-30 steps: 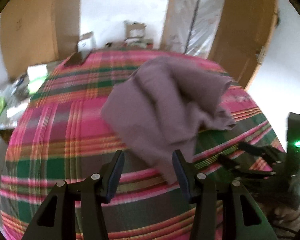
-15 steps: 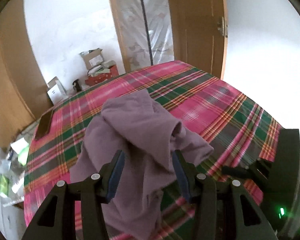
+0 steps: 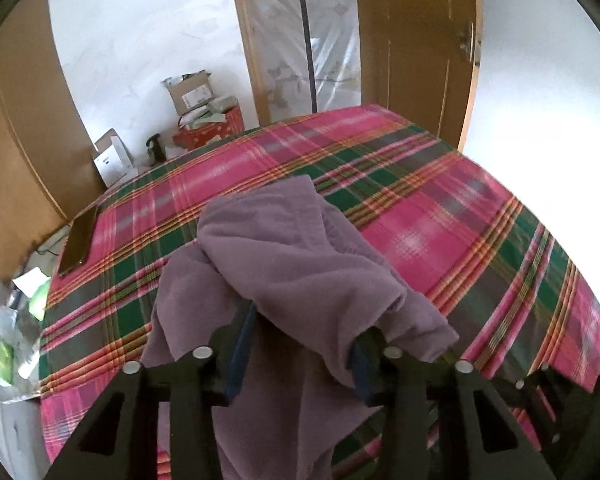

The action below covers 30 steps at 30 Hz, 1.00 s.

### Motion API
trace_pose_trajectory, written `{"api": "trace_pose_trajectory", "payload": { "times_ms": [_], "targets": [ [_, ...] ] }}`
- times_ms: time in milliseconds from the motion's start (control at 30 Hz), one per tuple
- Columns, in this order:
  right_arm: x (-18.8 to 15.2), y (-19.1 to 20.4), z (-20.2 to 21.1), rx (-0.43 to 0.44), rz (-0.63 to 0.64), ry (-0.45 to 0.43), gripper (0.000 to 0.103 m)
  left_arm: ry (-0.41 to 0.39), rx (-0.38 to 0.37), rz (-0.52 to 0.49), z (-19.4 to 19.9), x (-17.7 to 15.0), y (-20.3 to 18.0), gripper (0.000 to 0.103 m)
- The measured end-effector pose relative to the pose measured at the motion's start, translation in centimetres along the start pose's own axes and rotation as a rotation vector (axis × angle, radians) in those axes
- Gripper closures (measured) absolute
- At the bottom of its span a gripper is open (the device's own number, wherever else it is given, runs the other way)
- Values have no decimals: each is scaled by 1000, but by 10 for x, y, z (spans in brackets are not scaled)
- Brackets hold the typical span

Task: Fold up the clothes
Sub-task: 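Grasp the mauve garment edge with the left gripper and lift it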

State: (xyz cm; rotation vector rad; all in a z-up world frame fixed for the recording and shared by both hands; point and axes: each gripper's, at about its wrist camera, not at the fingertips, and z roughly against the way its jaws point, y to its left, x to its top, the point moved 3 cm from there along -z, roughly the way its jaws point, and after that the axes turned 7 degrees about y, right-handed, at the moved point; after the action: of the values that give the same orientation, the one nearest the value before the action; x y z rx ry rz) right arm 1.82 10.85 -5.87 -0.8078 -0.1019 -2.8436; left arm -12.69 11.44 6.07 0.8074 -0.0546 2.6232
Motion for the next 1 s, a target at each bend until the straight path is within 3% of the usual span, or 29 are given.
{"api": "trace_pose_trajectory", "payload": {
  "times_ms": [133,300,500,700,800,967,1000],
  "targets": [
    [0,1,-1,-5,6,3,28,-21,-33,67,2,9,12,88],
    [0,0,-1,-4,4,3,28,-26,-107,131,7,10,30,90],
    [1,-2,0,17,-7,-2,27,-42,-136,221,14,3,58,90],
    [4,-19,9,158,-76,-43,29,-14,-143,224,8,-8,64,90],
    [10,-27,21,171,-85,-104,34,-6,-143,231,3,-12,66,90],
    [30,-35,34,136,-47,-181,67,6,-155,241,0,-18,68,90],
    [36,-37,35,132,-43,-192,69,6,-156,242,0,-18,68,90]
  ]
}}
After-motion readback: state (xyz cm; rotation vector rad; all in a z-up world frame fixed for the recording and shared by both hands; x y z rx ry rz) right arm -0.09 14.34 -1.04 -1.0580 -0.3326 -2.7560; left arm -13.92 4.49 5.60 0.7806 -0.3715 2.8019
